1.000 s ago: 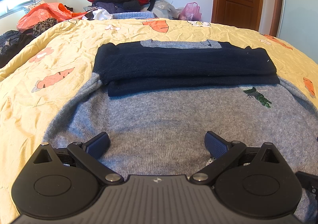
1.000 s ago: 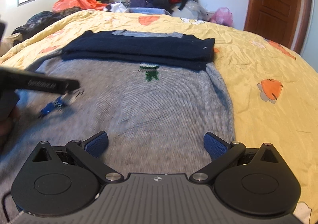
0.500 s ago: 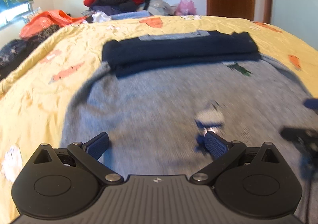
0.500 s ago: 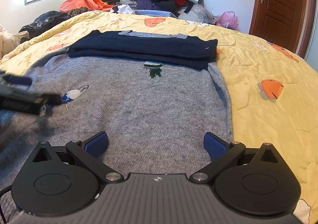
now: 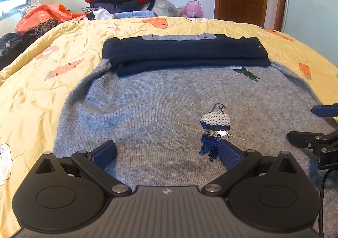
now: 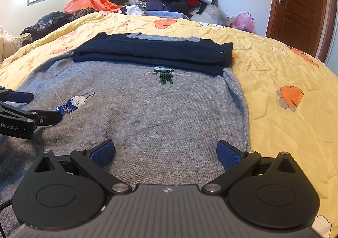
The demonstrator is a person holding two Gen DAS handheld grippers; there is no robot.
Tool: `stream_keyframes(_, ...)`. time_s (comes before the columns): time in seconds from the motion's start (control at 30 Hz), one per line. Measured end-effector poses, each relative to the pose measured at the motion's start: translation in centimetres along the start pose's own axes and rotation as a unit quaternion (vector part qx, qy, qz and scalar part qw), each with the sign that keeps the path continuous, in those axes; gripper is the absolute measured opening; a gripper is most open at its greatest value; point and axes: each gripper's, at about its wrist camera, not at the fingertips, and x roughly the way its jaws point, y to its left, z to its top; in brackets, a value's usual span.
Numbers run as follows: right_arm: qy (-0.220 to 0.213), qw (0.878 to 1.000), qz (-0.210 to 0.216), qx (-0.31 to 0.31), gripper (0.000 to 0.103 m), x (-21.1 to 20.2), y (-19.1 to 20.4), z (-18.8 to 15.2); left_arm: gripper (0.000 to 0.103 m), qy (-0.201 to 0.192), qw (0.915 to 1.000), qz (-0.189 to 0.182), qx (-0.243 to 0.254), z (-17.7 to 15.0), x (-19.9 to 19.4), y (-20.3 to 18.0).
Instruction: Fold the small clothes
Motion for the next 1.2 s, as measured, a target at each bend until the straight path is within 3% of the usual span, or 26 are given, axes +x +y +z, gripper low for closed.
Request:
stream_keyframes(0.13, 0.011, 1.000, -0.008, 0.010, 0.103, -0.6, 0.4, -0.1, 0.103, 0.009, 0.9999, 0.009, 0.007, -0.1, -0.9, -0.1)
stream_keyframes(0.4, 0.030, 0.998, 0.036, -0.035, 0.103, -3.6, 2.2, -2.1, 0.103, 0.017, 0.9995, -0.001, 0.026, -2.0, -3.0, 0.0)
stream_keyframes(0.6, 0.038, 0.998, 0.041, -0.021, 0.103, -3.5, 2.1, -1.3, 0.103, 0.012, 0.9998, -0.004, 0.013, -2.0, -2.7, 0.1)
stream_keyframes(0.97, 0.035, 0.999, 0.028, -0.029, 0.103, -3.7, 2.5, -2.0, 0.103, 0.038, 0.9992, 0.004, -0.012, -2.5, -4.1, 0.2)
stream_keyframes(1.2, 0.033, 0.999, 0.021, -0.025, 0.103, -4.0, 2.8, -2.3, 0.103, 0.034, 0.9994, 0.008, -0.008, -4.1, -5.8, -0.5)
